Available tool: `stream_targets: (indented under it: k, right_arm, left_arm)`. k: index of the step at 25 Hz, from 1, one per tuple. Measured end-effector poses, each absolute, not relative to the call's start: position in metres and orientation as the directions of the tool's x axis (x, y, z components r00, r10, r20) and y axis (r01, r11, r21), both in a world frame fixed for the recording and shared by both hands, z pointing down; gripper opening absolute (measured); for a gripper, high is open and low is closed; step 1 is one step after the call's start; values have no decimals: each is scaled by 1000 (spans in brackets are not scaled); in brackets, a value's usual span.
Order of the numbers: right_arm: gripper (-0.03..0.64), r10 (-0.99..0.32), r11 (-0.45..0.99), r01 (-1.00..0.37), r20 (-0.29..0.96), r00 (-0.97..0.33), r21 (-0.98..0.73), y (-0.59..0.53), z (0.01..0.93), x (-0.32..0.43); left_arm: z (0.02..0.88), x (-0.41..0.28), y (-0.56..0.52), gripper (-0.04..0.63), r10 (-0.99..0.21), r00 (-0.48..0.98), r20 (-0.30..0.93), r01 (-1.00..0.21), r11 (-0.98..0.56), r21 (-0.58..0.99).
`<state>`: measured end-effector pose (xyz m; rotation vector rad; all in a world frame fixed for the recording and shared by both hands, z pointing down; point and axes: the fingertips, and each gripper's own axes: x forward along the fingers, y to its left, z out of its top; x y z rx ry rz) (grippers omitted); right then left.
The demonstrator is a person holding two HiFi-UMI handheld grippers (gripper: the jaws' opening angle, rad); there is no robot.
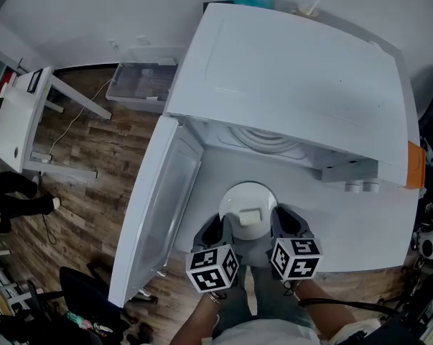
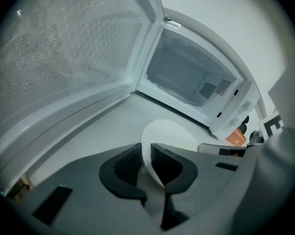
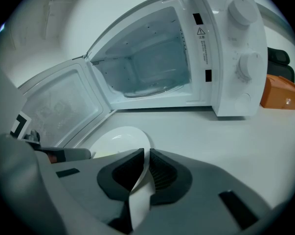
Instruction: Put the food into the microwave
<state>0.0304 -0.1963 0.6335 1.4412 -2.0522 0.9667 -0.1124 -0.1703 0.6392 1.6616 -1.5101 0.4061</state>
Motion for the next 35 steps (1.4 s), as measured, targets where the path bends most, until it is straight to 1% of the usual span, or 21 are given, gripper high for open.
stream_targets:
  k: [14, 35]
  right_arm:
    - [41, -654, 183, -943, 682, -327, -277, -202, 613, 39]
    - [41, -699, 172, -940, 637, -326, -293, -213, 572, 51]
  left_arm:
    - [621, -105, -179, 55, -685, 236, 690, -928, 53, 369]
    - [570, -94, -200, 55, -739, 260, 621, -938, -42, 343]
